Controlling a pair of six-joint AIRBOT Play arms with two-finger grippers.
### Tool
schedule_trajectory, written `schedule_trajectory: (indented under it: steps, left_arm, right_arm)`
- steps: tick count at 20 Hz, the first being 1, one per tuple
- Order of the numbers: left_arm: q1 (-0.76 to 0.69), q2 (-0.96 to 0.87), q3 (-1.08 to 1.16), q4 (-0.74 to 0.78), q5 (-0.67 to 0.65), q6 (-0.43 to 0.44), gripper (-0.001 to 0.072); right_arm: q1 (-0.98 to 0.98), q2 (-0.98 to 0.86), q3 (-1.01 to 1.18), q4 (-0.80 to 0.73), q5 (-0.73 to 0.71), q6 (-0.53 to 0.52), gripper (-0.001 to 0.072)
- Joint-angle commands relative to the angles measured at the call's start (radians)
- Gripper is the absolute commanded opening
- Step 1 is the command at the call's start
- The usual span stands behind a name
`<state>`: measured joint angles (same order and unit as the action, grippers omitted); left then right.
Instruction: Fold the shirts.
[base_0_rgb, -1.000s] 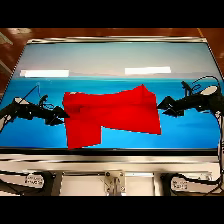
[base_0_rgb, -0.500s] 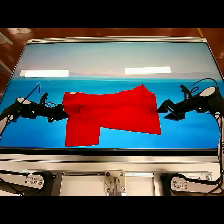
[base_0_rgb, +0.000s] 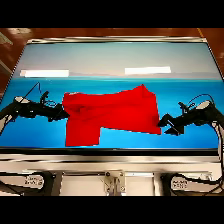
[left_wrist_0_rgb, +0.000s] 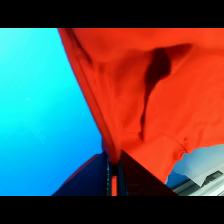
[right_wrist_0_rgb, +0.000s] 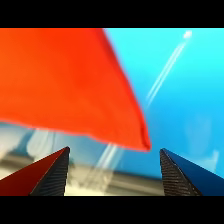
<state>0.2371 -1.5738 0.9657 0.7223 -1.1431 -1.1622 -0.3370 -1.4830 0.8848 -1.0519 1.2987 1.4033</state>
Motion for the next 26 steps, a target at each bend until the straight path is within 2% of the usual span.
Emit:
schedule_trajectory:
  steps: [1,4,5,7,9,11,13,16,18,22,24,26]
  left_arm:
    - [0.000,0.018,0.002,-0.001,-0.003,0.003,0.0050]
    - [0.000,0.018,0.003,-0.002,-0.003,0.003,0.0049]
    - [0.000,0.019,0.003,-0.002,-0.003,0.003,0.0049]
    - [0.000,0.020,0.003,-0.002,-0.003,0.010,0.0049]
    - [0.000,0.033,0.008,0.000,-0.003,0.021,0.0049]
    - [0.000,0.074,0.037,-0.001,-0.003,0.025,0.0048]
    - [0.000,0.156,0.101,-0.002,-0.003,0.024,0.0048]
    - [0.000,0.327,0.287,-0.002,0.003,0.024,0.0048]
    - [0.000,0.448,0.451,-0.002,0.069,-0.007,0.0048]
    - [0.000,0.659,0.725,-0.001,0.352,-0.053,0.0049]
    - [0.000,0.738,0.797,-0.001,0.446,-0.059,0.0048]
    - [0.000,0.801,0.833,0.000,0.460,-0.066,0.0048]
  right_arm:
    - [0.008,0.000,-0.043,0.009,-0.084,0.040,0.0677]
    - [0.072,0.000,-0.070,0.026,-0.167,0.040,0.0675]
    - [0.099,0.000,-0.070,0.025,-0.194,0.040,0.0604]
    - [0.136,0.000,-0.070,0.042,-0.230,0.040,0.0376]
    - [0.147,0.005,-0.065,0.082,-0.229,0.039,0.0065]
    - [0.147,0.037,-0.032,0.119,-0.207,-0.010,0.0068]
    - [0.147,0.111,0.038,0.187,-0.180,-0.105,0.0068]
    - [0.147,0.276,0.226,0.307,-0.190,-0.204,0.0068]
    - [0.147,0.394,0.393,0.309,-0.271,-0.204,0.0068]
    - [0.147,0.576,0.674,0.243,-0.498,-0.203,0.0068]
    - [0.147,0.636,0.765,0.186,-0.522,-0.178,0.0068]
    - [0.147,0.674,0.819,0.148,-0.502,-0.143,0.0068]
